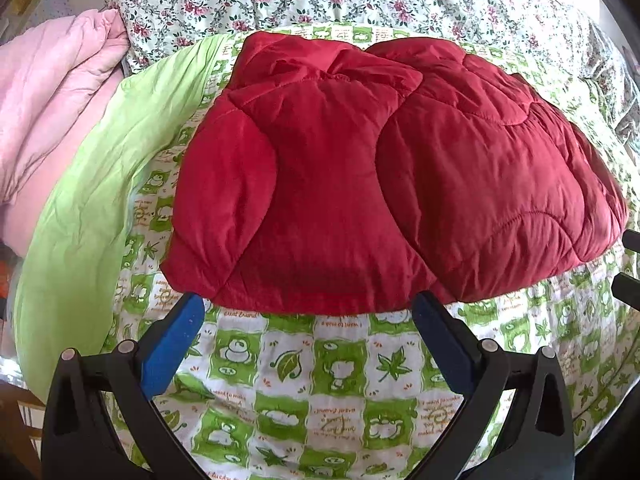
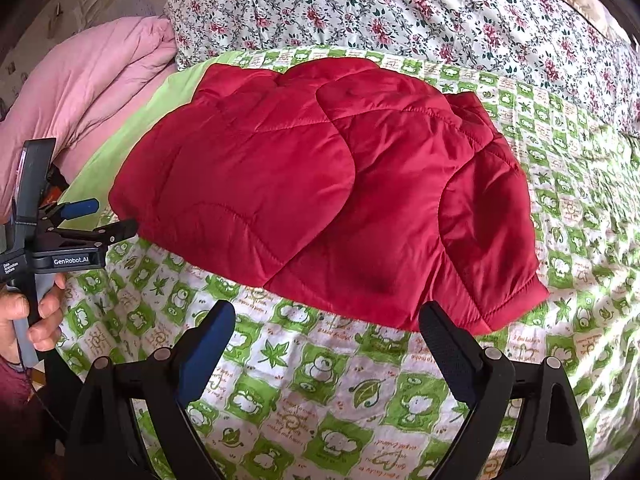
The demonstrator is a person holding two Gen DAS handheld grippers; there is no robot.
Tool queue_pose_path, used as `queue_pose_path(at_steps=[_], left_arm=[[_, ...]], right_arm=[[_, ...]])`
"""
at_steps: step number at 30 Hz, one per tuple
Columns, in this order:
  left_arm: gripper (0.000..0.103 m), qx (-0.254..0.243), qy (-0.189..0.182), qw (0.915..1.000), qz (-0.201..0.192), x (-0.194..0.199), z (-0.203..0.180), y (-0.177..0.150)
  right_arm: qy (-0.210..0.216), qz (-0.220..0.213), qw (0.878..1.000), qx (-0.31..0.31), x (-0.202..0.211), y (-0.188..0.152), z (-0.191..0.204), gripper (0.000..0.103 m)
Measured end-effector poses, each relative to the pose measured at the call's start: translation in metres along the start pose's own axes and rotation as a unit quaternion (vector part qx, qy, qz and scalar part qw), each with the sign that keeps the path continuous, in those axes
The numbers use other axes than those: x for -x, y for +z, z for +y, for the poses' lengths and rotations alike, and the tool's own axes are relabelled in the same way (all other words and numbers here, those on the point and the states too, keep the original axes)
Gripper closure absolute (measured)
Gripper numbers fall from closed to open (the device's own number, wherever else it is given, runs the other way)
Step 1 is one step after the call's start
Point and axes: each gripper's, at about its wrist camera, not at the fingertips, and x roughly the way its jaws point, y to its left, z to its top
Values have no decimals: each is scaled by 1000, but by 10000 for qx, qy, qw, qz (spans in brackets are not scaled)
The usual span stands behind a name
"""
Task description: Fold large clothes
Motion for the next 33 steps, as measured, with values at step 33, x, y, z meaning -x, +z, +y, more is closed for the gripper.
queue_pose_path(at_steps=[33], left_arm=[[0,92,365,9992,-158,-32,19,62]], right_arm=[[-264,259,9971,-672,-74,79,-58,3]])
